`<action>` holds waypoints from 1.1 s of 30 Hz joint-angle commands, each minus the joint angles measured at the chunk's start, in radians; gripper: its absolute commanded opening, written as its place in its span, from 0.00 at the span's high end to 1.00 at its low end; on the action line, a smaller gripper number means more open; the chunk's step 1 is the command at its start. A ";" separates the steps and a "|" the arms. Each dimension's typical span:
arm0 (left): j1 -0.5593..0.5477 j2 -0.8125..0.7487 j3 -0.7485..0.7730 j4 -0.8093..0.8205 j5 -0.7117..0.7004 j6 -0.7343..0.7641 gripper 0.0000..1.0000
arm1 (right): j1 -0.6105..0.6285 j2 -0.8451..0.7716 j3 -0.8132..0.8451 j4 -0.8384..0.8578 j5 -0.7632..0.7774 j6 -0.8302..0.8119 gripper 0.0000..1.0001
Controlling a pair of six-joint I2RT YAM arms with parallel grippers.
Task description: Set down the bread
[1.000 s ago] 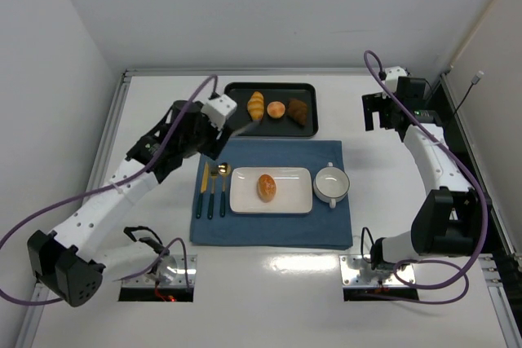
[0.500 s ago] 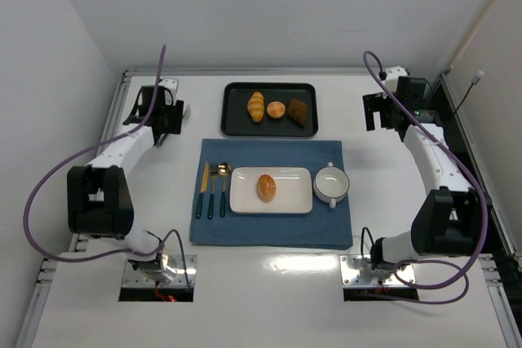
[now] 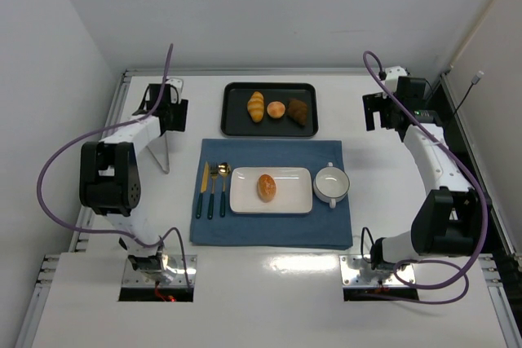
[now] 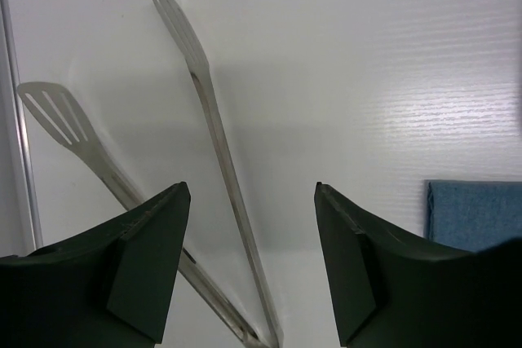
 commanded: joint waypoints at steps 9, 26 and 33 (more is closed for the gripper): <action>0.041 -0.172 0.082 -0.021 0.028 -0.054 0.26 | -0.008 0.008 0.012 0.050 0.016 0.019 0.00; 0.349 -0.348 -0.014 -0.104 0.244 -0.079 0.00 | -0.070 -0.047 -0.069 0.102 0.226 0.044 0.00; 0.406 -0.405 -0.041 -0.123 0.318 -0.088 0.00 | -0.159 -0.046 -0.023 0.081 0.234 0.054 0.00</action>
